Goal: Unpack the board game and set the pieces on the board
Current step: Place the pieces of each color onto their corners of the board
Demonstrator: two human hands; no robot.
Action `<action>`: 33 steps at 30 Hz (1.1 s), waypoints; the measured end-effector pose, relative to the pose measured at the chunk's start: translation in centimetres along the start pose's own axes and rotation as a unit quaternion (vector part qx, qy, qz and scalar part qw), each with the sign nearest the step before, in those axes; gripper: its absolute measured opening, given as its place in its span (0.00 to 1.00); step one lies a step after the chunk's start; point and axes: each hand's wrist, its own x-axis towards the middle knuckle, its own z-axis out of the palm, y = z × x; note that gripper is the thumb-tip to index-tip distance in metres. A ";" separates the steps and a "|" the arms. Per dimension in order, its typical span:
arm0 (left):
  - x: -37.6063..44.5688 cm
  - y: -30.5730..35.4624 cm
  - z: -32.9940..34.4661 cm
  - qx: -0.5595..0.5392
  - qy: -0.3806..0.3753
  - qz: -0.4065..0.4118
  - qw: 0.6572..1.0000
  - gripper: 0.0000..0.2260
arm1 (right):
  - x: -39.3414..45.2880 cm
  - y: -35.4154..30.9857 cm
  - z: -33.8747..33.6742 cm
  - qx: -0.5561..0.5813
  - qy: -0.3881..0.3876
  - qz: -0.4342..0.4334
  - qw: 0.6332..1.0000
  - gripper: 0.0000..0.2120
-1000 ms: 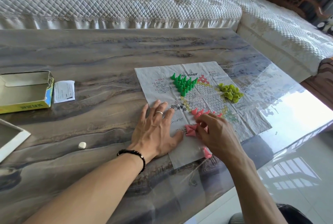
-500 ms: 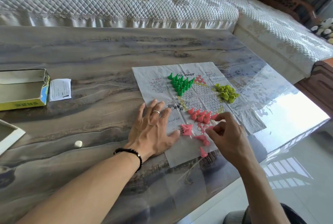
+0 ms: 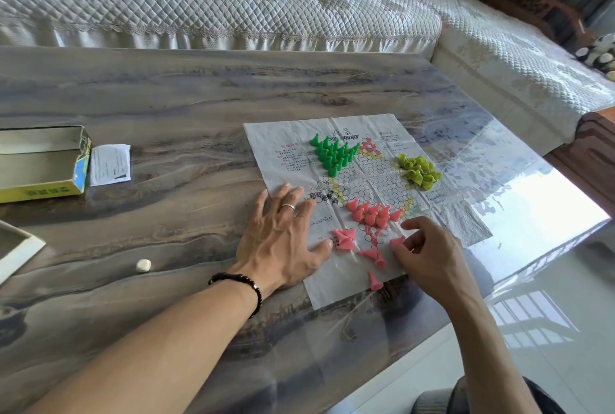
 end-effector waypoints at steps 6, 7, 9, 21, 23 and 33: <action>0.1 -0.1 0.0 0.005 -0.003 0.003 1.000 0.35 | -0.1 -0.6 -0.3 0.022 0.052 -0.002 0.998 0.06; 0.1 -0.1 0.0 0.004 -0.003 0.003 1.000 0.35 | -0.1 -0.6 -0.2 0.024 0.049 -0.004 0.998 0.07; 0.0 0.0 0.1 0.004 -0.004 0.003 1.000 0.35 | 0.1 -0.5 -0.2 0.026 0.049 -0.004 0.998 0.08; 0.1 0.0 0.1 0.008 -0.003 0.001 1.000 0.36 | 2.3 -1.3 0.3 0.009 0.074 -0.018 0.997 0.04; 0.1 0.0 0.1 0.007 -0.002 0.001 1.000 0.36 | 2.4 -1.3 0.4 0.005 0.078 -0.019 0.997 0.04; 0.1 0.0 0.1 0.002 0.002 0.003 1.000 0.35 | 0.0 -1.6 0.1 0.036 0.113 -0.011 0.993 0.06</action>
